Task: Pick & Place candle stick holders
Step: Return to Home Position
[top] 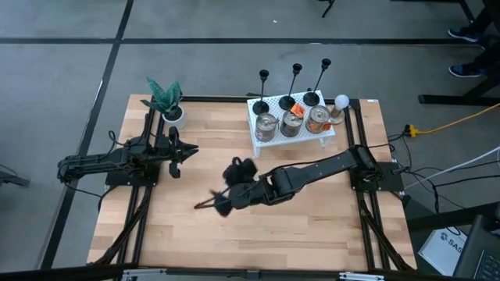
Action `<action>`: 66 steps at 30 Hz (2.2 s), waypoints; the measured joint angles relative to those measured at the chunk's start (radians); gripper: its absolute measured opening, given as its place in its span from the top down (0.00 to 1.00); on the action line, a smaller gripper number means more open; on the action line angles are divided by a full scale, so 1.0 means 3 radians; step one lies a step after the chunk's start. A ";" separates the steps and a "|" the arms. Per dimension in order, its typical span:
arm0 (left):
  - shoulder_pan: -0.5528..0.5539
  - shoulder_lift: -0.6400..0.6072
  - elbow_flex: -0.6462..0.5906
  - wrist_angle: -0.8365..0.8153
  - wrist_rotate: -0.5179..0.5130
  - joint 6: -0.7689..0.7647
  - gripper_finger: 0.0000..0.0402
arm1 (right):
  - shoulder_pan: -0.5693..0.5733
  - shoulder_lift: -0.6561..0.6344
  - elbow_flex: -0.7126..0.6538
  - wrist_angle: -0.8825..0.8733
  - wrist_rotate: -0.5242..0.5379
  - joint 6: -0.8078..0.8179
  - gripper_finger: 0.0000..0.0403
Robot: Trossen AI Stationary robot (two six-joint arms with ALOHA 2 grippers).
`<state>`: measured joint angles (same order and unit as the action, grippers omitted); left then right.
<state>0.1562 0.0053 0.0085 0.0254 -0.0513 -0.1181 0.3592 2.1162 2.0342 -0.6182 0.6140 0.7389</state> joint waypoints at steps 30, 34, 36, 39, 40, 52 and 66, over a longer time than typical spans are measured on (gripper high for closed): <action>0.0000 0.0000 0.0000 0.0001 0.0000 0.0000 0.85 | -0.0102 0.0005 -0.0001 0.2192 -0.2918 -0.3895 0.02; 0.0000 0.0000 0.0000 0.0000 0.0000 0.0000 0.85 | -0.0199 0.0005 -0.0138 0.2423 -0.2831 -0.3594 0.02; -0.0001 0.0001 -0.0001 0.0000 0.0000 0.0000 0.85 | -0.0210 0.0005 -0.0348 0.2787 -0.2710 -0.3387 0.02; 0.0000 0.0000 -0.0001 0.0000 0.0000 0.0000 0.85 | -0.0210 0.0005 -0.0756 0.3403 -0.2508 -0.3072 0.02; 0.0000 0.0000 -0.0001 0.0000 0.0000 0.0000 0.85 | -0.0220 0.0005 -0.0911 0.3562 -0.2472 -0.3023 0.02; -0.0001 0.0000 -0.0001 0.0001 0.0000 0.0000 0.85 | -0.0437 -0.0867 -0.3028 0.4648 -0.1971 -0.2846 0.02; -0.0001 0.0000 0.0000 0.0000 0.0000 0.0000 0.85 | -0.0450 -0.2446 -0.5409 0.5769 -0.1649 -0.2953 0.02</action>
<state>0.1560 0.0051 0.0085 0.0254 -0.0513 -0.1181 0.2242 1.3825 0.4116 1.1124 0.1193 -0.1469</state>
